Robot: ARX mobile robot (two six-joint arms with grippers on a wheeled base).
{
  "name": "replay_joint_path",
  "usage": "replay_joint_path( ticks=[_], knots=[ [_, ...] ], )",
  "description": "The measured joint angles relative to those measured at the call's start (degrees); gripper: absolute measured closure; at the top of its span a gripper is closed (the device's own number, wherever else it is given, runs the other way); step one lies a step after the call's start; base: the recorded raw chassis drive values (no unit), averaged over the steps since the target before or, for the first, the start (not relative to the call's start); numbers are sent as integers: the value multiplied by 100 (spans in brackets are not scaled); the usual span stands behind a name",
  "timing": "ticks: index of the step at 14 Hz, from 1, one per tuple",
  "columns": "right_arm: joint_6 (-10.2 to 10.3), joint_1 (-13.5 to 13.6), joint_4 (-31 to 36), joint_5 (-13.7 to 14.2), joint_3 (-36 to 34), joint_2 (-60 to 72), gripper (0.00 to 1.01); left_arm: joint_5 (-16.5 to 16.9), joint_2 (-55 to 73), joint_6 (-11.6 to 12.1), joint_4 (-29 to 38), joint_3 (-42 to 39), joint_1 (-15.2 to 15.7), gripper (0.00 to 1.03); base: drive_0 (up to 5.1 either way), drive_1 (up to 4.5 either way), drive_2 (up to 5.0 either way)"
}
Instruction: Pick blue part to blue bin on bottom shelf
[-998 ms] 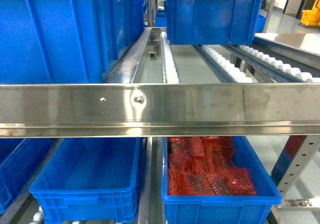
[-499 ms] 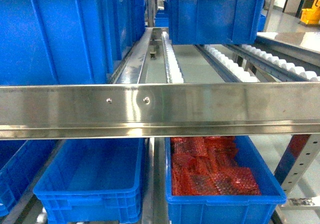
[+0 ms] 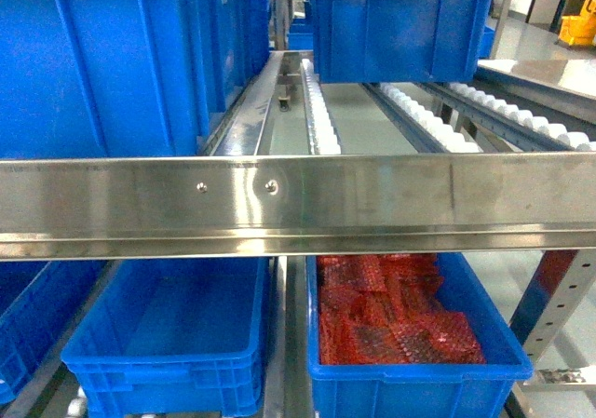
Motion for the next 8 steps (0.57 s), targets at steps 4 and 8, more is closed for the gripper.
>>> replay_joint_path(
  ticks=[4, 8],
  knots=[
    [0, 0, 11, 15, 0, 0, 3, 0, 0, 0, 7, 0, 0, 60, 0, 0, 0],
    [2, 0, 4, 22, 0, 0, 3, 0, 2, 0, -7, 0, -2, 60, 0, 0, 0]
  ],
)
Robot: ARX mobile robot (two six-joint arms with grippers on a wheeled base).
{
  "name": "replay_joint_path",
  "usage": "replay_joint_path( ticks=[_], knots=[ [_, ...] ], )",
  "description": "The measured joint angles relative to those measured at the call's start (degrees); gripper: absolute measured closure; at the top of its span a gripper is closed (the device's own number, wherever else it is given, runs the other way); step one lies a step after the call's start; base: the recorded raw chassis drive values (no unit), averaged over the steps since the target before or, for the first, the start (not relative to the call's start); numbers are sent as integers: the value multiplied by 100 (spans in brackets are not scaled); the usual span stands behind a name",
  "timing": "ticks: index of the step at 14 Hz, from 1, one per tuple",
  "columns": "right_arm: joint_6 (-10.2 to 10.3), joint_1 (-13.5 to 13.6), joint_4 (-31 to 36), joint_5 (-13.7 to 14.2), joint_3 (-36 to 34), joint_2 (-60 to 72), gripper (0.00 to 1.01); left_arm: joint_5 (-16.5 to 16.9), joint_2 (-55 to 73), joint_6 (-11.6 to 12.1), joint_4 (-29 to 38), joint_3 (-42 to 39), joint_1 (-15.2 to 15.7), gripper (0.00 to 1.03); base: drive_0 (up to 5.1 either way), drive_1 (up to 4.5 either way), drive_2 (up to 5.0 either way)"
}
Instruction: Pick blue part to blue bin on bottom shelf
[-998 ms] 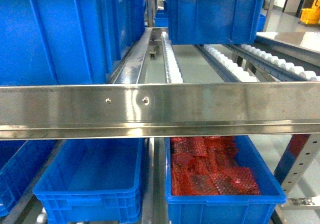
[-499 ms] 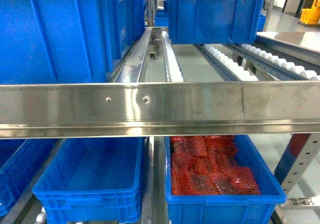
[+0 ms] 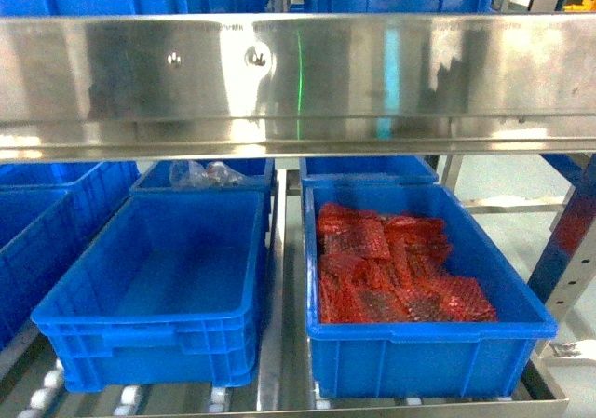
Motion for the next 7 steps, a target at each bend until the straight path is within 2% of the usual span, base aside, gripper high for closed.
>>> replay_joint_path(
  ticks=[7],
  knots=[
    [-4, 0, 0, -2, 0, 0, 3, 0, 4, -2, 2, 0, 2, 60, 0, 0, 0]
  ],
)
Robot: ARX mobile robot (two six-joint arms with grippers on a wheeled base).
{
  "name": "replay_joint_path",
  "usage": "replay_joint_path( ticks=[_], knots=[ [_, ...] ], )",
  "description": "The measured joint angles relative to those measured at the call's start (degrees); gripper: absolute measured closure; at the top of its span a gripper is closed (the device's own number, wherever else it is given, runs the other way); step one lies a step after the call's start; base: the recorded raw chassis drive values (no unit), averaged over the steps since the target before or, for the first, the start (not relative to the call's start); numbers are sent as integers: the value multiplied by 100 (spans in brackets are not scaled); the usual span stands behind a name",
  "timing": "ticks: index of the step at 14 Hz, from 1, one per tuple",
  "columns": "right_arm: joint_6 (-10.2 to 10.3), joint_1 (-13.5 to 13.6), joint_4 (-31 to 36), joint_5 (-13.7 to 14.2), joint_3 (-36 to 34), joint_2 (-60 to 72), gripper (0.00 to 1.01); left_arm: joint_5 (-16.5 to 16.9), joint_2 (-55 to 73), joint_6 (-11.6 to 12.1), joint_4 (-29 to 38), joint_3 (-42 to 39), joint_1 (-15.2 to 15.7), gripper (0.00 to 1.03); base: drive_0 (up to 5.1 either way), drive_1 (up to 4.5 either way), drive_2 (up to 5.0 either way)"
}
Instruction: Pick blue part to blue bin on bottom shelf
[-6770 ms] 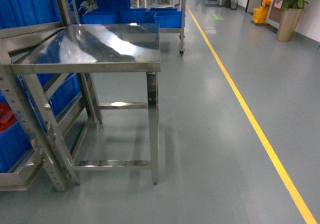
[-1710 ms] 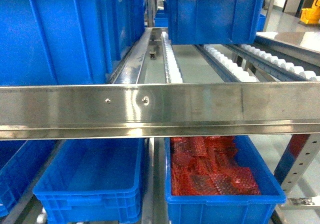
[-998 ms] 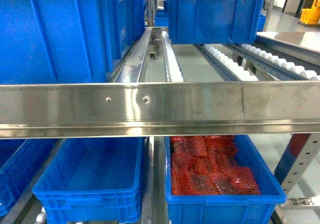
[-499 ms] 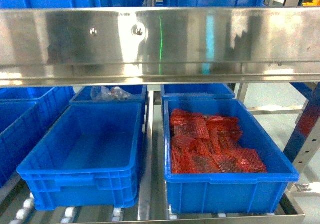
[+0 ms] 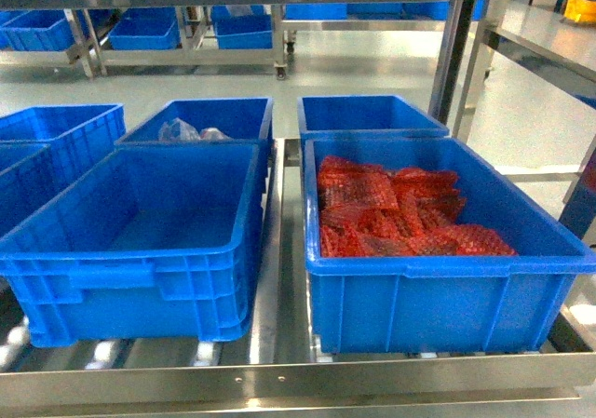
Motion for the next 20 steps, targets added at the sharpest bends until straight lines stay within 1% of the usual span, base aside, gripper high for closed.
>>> replay_joint_path(
  ticks=[20],
  knots=[
    [2, 0, -13, -2, 0, 0, 3, 0, 0, -11, -9, -13, 0, 60, 0, 0, 0]
  ],
)
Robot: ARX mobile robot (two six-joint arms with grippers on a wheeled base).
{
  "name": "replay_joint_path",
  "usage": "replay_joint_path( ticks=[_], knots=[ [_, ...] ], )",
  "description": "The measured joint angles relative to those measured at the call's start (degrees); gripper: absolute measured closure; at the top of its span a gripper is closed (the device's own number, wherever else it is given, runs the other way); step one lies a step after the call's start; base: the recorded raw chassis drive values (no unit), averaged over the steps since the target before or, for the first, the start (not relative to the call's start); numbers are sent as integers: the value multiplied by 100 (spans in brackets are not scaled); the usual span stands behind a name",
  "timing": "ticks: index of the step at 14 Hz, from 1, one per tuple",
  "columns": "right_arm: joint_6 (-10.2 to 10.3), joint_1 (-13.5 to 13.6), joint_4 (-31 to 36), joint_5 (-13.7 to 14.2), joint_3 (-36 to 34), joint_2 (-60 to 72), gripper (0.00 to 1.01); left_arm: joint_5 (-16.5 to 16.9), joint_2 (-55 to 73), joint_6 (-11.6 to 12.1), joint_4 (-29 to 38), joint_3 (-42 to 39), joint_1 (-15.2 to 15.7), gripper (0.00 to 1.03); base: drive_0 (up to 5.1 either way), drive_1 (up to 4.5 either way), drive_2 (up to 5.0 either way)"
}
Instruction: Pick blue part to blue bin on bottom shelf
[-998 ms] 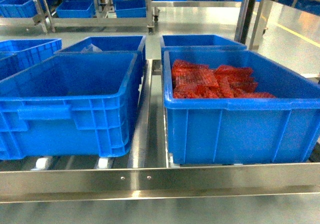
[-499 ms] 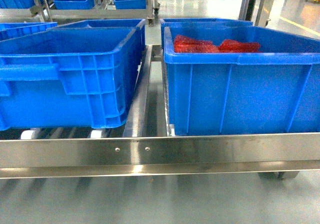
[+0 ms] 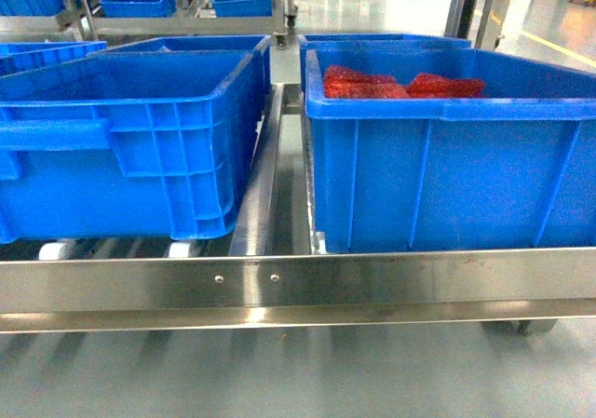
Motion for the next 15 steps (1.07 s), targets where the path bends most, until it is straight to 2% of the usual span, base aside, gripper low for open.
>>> replay_joint_path(
  ticks=[2, 15],
  knots=[
    [0, 0, 24, 0, 0, 0, 3, 0, -9, 2, 22, 0, 0, 60, 0, 0, 0],
    [0, 0, 15, 2, 0, 0, 3, -13, 4, 0, 11, 0, -2, 60, 5, 414, -404]
  ],
)
